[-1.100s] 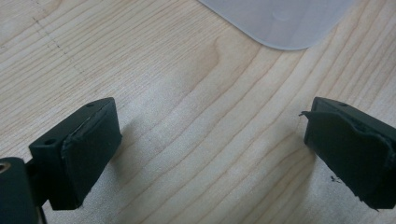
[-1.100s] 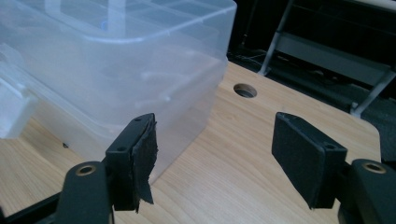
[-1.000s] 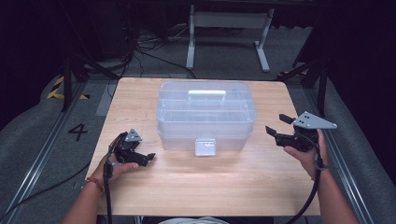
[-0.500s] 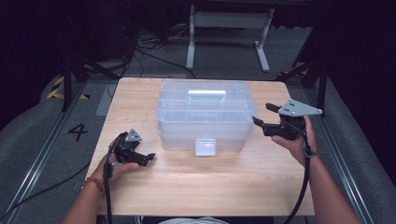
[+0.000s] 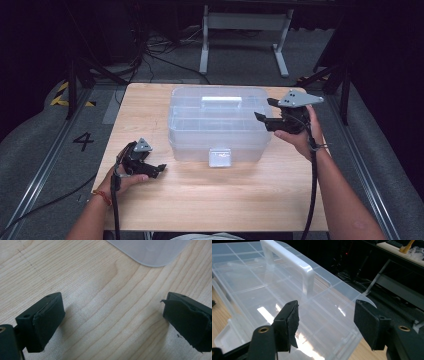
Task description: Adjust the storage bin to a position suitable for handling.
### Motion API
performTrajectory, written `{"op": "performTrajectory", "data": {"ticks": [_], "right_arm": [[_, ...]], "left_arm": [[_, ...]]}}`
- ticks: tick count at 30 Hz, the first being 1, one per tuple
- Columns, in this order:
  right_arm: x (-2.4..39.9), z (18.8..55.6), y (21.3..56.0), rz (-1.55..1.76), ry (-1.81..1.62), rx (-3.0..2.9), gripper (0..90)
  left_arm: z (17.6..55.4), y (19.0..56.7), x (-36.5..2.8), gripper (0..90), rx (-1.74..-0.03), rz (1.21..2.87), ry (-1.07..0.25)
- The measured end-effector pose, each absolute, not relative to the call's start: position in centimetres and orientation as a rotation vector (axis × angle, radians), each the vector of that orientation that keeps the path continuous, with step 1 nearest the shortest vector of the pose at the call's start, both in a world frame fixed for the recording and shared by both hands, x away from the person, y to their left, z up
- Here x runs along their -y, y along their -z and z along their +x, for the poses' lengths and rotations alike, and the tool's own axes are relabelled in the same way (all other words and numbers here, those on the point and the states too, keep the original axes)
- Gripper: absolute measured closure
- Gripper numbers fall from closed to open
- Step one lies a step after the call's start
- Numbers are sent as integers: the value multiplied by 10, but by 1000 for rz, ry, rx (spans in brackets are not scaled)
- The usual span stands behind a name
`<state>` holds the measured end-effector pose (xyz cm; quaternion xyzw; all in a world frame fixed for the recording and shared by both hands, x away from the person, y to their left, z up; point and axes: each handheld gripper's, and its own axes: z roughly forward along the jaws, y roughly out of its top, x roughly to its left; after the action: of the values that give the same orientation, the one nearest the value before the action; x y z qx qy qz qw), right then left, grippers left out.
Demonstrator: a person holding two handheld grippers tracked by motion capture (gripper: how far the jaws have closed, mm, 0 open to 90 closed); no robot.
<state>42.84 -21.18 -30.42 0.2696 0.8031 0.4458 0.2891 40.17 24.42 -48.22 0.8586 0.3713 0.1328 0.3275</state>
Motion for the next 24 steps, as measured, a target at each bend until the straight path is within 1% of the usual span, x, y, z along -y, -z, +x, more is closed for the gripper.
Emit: {"op": "performTrajectory", "data": {"ticks": [15,19,20,23,24], "right_arm": [[166,451,300,640,-1124,-2246,390],[157,456,299,637,-1092,-2259,415],[154,459,299,633,-1088,-2271,436],[151,461,300,629,-1082,-2281,455],[150,462,300,626,-1070,-2285,479]], "left_arm": [[402,482,-244,41,-972,2252,-346],[402,482,-244,41,-972,2250,-347],[402,482,-244,41,-972,2249,-348],[402,482,-244,41,-971,2253,-345],[402,482,-244,41,-971,2252,-346]]}}
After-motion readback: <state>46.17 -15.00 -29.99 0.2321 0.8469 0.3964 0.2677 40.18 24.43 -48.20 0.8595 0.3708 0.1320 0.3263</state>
